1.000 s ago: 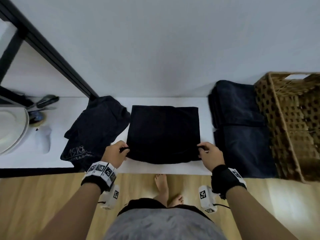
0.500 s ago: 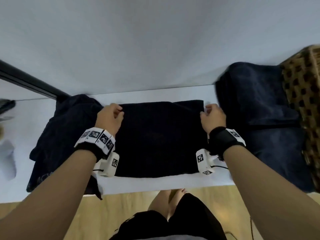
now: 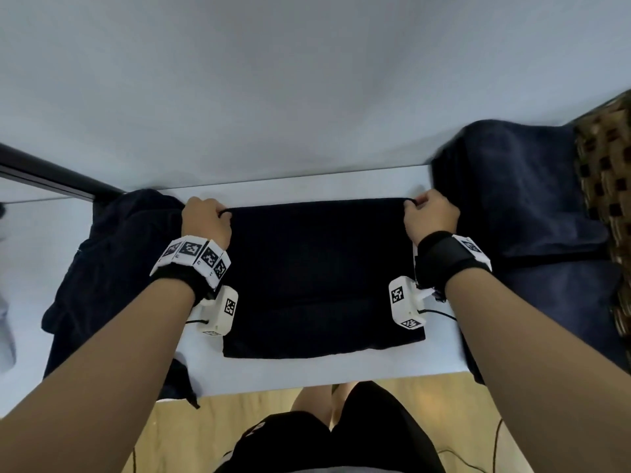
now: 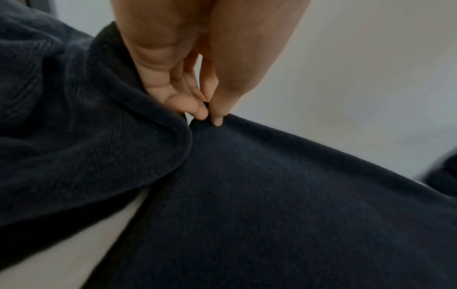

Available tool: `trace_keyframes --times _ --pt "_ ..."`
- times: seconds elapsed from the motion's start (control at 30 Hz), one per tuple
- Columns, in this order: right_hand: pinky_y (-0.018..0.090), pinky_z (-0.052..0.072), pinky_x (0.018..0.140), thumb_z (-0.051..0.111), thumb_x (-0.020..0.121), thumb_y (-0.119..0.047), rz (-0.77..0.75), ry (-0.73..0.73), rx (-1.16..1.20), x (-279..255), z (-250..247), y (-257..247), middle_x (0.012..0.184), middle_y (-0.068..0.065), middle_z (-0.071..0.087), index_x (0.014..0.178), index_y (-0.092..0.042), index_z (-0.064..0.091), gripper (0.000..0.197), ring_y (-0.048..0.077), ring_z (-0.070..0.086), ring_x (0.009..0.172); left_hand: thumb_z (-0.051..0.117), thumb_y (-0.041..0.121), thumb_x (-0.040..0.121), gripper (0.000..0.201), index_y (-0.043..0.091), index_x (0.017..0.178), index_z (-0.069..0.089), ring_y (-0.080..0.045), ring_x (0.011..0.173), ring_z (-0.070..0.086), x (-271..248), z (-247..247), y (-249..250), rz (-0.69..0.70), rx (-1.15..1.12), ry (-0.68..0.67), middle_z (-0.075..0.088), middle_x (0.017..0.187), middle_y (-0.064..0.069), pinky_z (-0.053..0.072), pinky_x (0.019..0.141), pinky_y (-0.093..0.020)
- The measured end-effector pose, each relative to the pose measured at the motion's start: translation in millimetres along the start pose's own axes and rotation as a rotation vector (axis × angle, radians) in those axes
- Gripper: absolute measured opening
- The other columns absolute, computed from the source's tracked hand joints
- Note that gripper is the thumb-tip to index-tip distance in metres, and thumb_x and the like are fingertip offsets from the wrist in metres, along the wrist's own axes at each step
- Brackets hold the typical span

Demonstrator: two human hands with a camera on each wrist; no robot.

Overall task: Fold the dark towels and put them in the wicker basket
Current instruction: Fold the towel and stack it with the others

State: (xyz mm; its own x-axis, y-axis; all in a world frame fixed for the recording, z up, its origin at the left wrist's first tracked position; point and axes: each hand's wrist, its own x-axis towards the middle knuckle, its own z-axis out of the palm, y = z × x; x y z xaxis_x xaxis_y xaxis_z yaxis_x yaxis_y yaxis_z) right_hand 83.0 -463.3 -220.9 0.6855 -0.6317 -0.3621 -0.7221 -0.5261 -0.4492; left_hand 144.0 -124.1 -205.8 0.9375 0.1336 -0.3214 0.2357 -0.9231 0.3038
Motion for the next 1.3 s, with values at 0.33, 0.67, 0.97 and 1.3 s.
trace_keyframes --times 0.33,0.67,0.97,1.3 --pt "0.034 0.051 0.087 0.066 0.088 -0.023 -0.584 -0.602 -0.154 -57.9 38.9 -30.0 0.092 -0.002 0.053 0.137 -0.026 0.050 0.051 0.015 0.053 0.083 0.073 0.013 0.085 0.062 0.014 0.141 0.048 -0.015 0.082 0.055 -29.3 29.2 19.1 0.507 -0.043 -0.374 0.036 0.146 -0.002 0.047 0.092 -0.028" --pt "0.040 0.036 0.110 0.061 0.092 -0.037 -0.123 -0.340 -0.186 -27.2 6.9 3.5 0.148 0.018 0.034 0.155 -0.022 0.015 0.080 0.035 0.041 0.133 0.058 0.037 0.096 0.078 0.026 0.156 0.010 -0.038 0.141 0.023 -24.4 19.1 -13.8 0.261 0.272 -0.412 -0.010 0.163 0.001 0.027 0.115 -0.039" --pt "0.043 0.036 0.110 0.072 0.083 -0.031 -0.545 -0.408 -0.492 -98.5 7.6 14.6 0.160 0.011 0.016 0.155 -0.024 0.021 0.088 0.031 0.023 0.144 0.063 0.052 0.086 0.086 0.038 0.154 0.013 -0.028 0.150 -0.006 -97.0 38.7 -3.8 0.587 0.413 -0.538 -0.014 0.163 -0.001 0.013 0.119 -0.049" --pt "0.045 0.039 0.108 0.075 0.081 -0.036 -0.524 -0.578 -0.472 -150.7 -5.0 52.3 0.154 0.006 0.025 0.140 -0.022 0.045 0.068 0.026 0.026 0.142 0.064 0.044 0.089 0.068 0.034 0.149 0.034 -0.024 0.151 -0.001 -153.6 46.3 -17.0 0.516 0.353 -0.528 -0.001 0.164 -0.002 0.011 0.121 -0.047"
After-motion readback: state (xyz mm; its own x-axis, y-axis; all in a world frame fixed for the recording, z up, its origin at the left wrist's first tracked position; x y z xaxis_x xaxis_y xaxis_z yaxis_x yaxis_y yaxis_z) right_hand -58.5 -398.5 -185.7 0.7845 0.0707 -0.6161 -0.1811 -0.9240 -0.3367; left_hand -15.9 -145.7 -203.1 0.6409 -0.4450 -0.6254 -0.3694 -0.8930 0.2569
